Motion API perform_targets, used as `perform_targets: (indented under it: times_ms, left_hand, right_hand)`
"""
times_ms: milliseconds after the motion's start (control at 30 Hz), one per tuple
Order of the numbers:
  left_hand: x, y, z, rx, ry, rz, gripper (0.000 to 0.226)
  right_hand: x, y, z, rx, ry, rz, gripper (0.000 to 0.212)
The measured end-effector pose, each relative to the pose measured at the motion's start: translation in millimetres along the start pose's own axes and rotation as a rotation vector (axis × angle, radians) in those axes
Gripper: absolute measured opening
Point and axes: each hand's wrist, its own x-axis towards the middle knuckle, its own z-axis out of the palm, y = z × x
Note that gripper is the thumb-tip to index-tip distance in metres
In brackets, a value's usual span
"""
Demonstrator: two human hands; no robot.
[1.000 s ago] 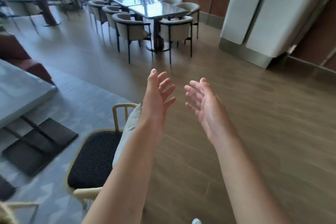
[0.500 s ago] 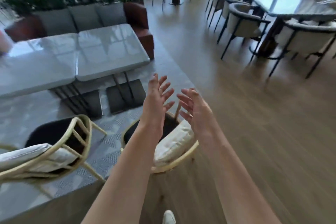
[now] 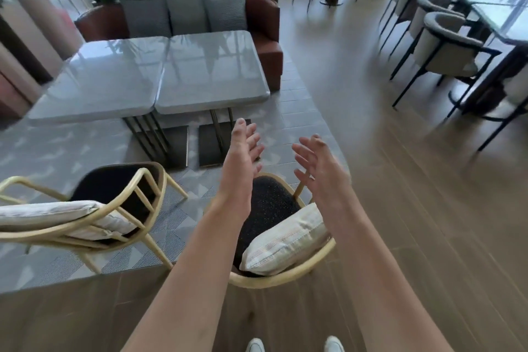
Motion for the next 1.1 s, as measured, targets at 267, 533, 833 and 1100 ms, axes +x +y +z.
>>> perform_targets:
  times_ms: [267,533,833,1100]
  left_hand:
    - [5,-26,46,-0.012,0.196,-0.036,0.064]
    - [-6,-68,88,-0.061,0.400,-0.094,0.063]
    - [-15,-126,75,-0.156,0.584,-0.251,0.063]
    - [-26,-219,56,-0.232,0.679,-0.460,0.052]
  right_hand:
    - [40,-9,-33,-0.018,-0.178,0.136,0.048]
    - [64,-7,-73,-0.086,-0.314,0.248,0.046]
    - [69,57,-85,-0.186,-0.408,0.349,0.049]
    - [75,138,-113,-0.302,-0.328,0.467,0.051]
